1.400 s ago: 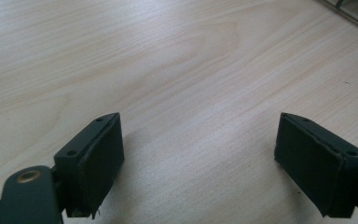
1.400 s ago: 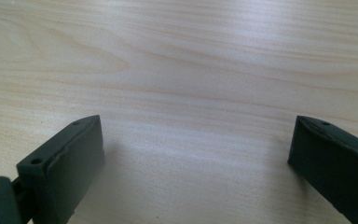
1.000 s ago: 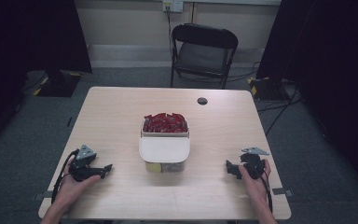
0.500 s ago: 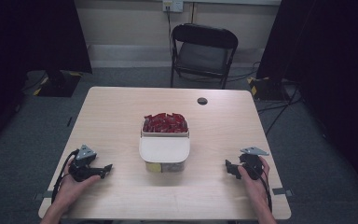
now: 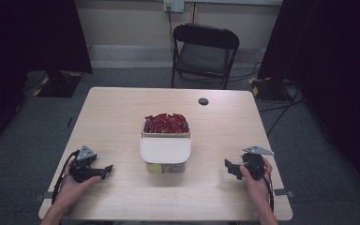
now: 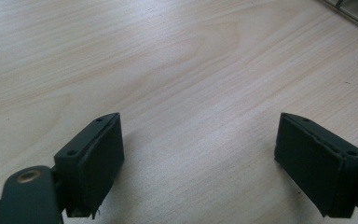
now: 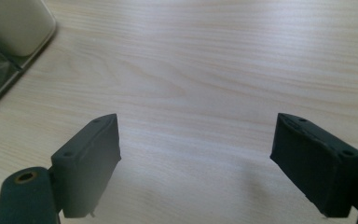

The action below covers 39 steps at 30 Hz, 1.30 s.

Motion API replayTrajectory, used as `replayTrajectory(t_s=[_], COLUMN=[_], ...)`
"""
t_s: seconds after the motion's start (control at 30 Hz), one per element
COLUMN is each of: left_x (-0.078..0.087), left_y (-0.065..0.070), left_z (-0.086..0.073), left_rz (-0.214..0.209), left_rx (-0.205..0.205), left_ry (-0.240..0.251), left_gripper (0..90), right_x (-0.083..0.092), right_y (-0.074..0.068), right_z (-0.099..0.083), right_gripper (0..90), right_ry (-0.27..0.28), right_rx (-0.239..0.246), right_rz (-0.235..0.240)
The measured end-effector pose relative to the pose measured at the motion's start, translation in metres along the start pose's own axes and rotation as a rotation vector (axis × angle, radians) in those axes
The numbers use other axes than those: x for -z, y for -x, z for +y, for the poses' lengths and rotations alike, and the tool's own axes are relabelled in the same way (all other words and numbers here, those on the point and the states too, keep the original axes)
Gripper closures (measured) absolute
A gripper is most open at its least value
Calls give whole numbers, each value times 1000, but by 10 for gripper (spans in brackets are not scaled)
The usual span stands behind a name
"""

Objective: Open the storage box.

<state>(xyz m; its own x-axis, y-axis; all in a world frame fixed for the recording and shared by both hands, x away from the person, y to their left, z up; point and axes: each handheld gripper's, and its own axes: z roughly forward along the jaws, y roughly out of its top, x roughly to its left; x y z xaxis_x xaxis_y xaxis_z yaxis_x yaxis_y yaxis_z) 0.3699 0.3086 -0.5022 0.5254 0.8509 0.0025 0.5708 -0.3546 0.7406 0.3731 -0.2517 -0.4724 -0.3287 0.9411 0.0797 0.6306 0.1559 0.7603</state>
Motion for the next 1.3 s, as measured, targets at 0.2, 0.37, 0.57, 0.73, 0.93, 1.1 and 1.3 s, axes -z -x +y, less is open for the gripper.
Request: replayTrajectory(t_s=[0.2, 0.37, 0.57, 0.73, 0.93, 1.1, 1.3], left_x=[0, 0, 0, 0, 0, 0, 0], left_y=[0, 0, 0, 0, 0, 0, 0], left_z=[0, 0, 0, 0, 0, 0, 0], left_rz=[0, 0, 0, 0, 0, 0, 0], left_rx=[-1, 0, 0, 0, 0, 0, 0], left_ry=[0, 0, 0, 0, 0, 0, 0], left_gripper=[151, 151, 151, 152, 152, 152, 151], right_x=[6, 12, 17, 19, 20, 21, 24], right_y=[-9, -17, -30, -41, -55, -72, -92], right_z=[5, 11, 17, 23, 32, 41, 50], right_gripper=[156, 151, 147, 147, 145, 144, 144], right_ry=[21, 42, 51, 60, 58, 69, 87], right_rx=[24, 43, 59, 84, 119, 145, 175], right_rz=[32, 56, 94, 124, 163, 204, 252])
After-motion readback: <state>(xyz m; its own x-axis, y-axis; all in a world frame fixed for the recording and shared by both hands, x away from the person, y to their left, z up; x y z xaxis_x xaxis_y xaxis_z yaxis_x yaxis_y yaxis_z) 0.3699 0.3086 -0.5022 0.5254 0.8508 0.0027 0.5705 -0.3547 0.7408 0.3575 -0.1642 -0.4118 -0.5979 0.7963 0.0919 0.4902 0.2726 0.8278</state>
